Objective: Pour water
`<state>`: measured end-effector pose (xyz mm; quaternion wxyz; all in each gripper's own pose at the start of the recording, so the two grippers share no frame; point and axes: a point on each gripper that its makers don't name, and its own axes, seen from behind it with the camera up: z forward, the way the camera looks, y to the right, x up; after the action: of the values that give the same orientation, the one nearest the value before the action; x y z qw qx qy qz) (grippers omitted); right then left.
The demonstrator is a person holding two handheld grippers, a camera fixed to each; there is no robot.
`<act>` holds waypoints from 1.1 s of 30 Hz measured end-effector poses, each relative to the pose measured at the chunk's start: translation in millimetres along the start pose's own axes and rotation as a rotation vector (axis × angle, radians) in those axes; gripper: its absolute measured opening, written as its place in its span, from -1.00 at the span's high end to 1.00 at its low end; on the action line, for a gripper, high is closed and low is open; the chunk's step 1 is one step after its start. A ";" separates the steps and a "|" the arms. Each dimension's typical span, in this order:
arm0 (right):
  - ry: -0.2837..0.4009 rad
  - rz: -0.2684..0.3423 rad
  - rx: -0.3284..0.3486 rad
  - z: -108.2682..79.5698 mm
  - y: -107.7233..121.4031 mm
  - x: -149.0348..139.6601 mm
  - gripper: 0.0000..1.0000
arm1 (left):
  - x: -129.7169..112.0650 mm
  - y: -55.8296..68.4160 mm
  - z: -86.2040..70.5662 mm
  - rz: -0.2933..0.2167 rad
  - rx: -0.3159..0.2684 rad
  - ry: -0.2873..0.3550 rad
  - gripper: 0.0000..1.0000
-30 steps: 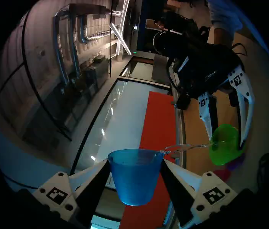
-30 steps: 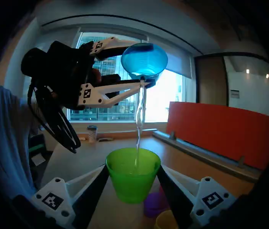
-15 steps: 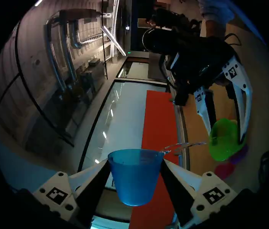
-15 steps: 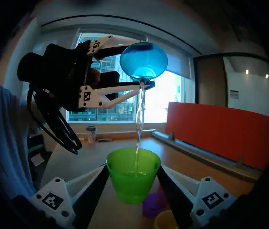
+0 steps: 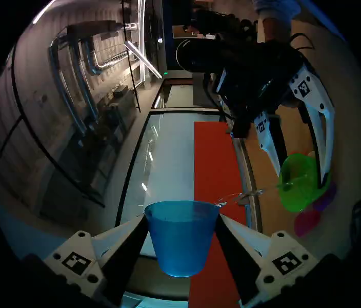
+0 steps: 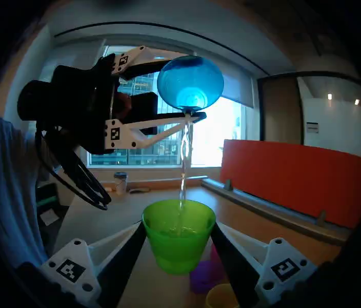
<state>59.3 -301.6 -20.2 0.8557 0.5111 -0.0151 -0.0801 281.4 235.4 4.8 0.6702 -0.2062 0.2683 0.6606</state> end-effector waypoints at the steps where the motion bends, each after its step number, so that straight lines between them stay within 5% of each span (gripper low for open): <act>1: 0.000 0.000 0.000 0.0 -0.1 0.0 -0.79 | 1.0 -0.8 -0.4 0.010 0.002 0.001 -0.74; 18: 0.005 0.001 -0.005 0.7 0.6 0.8 -0.79 | 7.7 -4.6 -2.2 0.094 0.011 0.006 -0.73; 33: 0.011 0.002 -0.004 2.6 0.0 2.9 -0.79 | 5.1 -1.0 0.8 -0.027 -0.011 0.009 -0.73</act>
<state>61.9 -304.3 -19.2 0.8569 0.5096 -0.0108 -0.0767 282.4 239.8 2.2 0.6766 -0.2165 0.2646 0.6521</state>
